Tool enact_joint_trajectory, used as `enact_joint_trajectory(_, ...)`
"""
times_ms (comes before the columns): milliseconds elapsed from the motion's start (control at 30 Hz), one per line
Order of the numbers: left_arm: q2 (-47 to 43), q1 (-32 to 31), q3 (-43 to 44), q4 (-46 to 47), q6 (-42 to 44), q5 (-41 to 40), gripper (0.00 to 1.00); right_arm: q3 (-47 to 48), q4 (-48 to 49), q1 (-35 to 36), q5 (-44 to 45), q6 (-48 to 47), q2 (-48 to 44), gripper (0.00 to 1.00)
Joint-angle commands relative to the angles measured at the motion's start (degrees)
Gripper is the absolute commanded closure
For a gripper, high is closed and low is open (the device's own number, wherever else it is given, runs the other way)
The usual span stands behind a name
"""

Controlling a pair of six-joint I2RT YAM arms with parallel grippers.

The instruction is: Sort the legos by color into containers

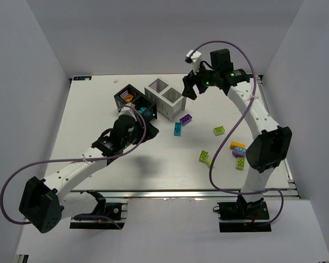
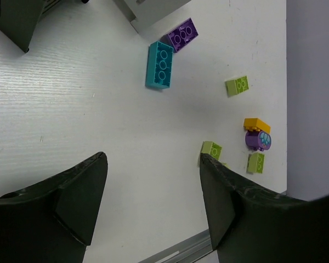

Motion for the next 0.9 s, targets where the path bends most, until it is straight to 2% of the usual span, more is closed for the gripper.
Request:
enact_joint_trajectory(0, 1.2, -1.1, 3.7, 0.9, 1.7, -1.0, 0.22, -1.3, 0.2, -2.1, -4.8, 2.1, -2.7, 0.14)
enact_joint_trajectory(167, 5.9, -4.9, 7.8, 1.4, 2.4, -1.0, 0.19, -4.3, -0.2, -8.2, -11.1, 4.8, -6.1, 0.11)
enact_joint_trajectory(300, 12.3, -8.9, 12.5, -0.2, 4.3, -2.4, 0.14, -8.9, -1.5, -13.0, -16.9, 2.6, -10.5, 0.11)
enact_joint_trajectory(400, 18.8, -11.3, 18.1, -3.1, 6.8, -3.5, 0.14, -14.0, -2.0, -17.2, -23.7, 0.0, -13.7, 0.16)
enact_joint_trajectory(500, 26.7, -12.8, 26.0, -8.2, 9.5, -5.5, 0.13, -18.1, -3.3, -19.2, -25.2, -3.1, -15.7, 0.35)
enact_joint_trajectory(533, 28.9, -13.7, 28.4, -9.7, 10.4, -7.4, 0.06, -19.5, -4.5, -19.6, -25.2, -4.0, -16.0, 0.5)
enact_joint_trajectory(633, 37.7, -14.7, 38.3, -16.6, 13.4, -11.0, 0.05, -21.3, -5.3, -20.2, -26.1, -5.4, -16.9, 0.73)
enact_joint_trajectory(700, 43.2, -14.7, 42.4, -21.1, 14.9, -14.2, 0.04, -23.1, -5.0, -20.6, -26.4, -5.5, -17.8, 0.73)
enact_joint_trajectory(733, 44.7, -14.7, 45.9, -22.2, 15.2, -15.4, 0.04, -23.7, -4.6, -20.8, -26.3, -5.5, -18.1, 0.64)
enact_joint_trajectory(833, 49.6, -14.7, 51.0, -25.1, 17.0, -18.5, 0.04, -26.1, -2.6, -20.9, -25.3, -5.1, -19.7, 0.43)
enact_joint_trajectory(867, 50.8, -14.7, 52.1, -25.9, 17.9, -19.0, 0.04, -26.5, -2.1, -20.9, -25.0, -5.0, -20.0, 0.42)
